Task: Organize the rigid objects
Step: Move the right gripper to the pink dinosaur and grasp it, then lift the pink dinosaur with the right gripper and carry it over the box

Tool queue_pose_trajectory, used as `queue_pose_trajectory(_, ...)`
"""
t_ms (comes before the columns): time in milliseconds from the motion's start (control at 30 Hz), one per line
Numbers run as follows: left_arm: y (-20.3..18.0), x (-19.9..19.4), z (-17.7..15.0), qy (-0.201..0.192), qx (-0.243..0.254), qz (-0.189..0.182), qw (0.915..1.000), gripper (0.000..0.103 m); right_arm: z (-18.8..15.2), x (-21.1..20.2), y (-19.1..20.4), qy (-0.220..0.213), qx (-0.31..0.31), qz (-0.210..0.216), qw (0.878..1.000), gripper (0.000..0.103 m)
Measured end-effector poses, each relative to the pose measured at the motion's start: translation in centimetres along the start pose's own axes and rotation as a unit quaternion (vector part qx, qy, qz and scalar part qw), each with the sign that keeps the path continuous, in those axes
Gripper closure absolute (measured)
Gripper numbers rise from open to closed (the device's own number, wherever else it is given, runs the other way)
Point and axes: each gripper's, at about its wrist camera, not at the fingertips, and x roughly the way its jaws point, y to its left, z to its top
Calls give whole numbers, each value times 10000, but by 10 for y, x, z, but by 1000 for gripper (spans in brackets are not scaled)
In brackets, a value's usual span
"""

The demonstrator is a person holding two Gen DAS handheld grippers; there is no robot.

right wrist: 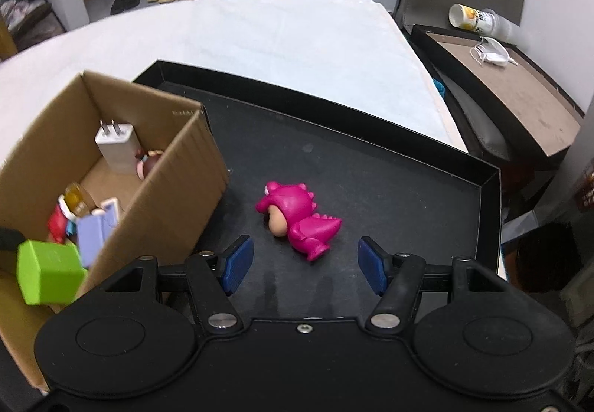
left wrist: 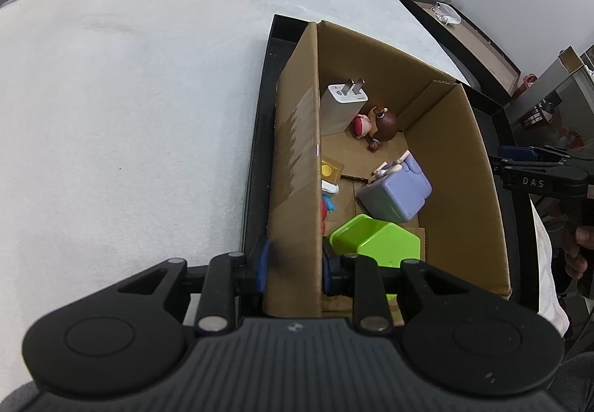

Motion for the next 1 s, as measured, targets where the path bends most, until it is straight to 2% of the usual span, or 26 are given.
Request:
queue_pose_trajectory(233,-3,3,0,35,42,74,10000,77,5,8,5,-95,-703,-180,9973,41)
queue_pose_trajectory(533,-5,4,1,58,74,123,9999,77,15,24,18,-22,-1609,-216,9867,42)
queue_pose_trajectory(633,-5,5,2,66,75,142,9998,77,16,30,21,114,-1653,-155,9861,52)
queue_pose_trajectory(667,-5,5,2,69,70,140,9999,77,16,33,23,178,-1658,-116,9859,62)
queue_pose_trajectory(700,-5,6,2,71,68,136,9999,77,15,35,24,243,-1671,-128,9856,67)
queue_pose_trajectory(800,-5,6,1,63,82,142,9998,77,14,34,25,281,-1608,-221,9863,73)
queue_pose_trajectory(1000,-4,5,0,51,50,99,9999,77,9,23,20,353,-1432,-310,9886,73)
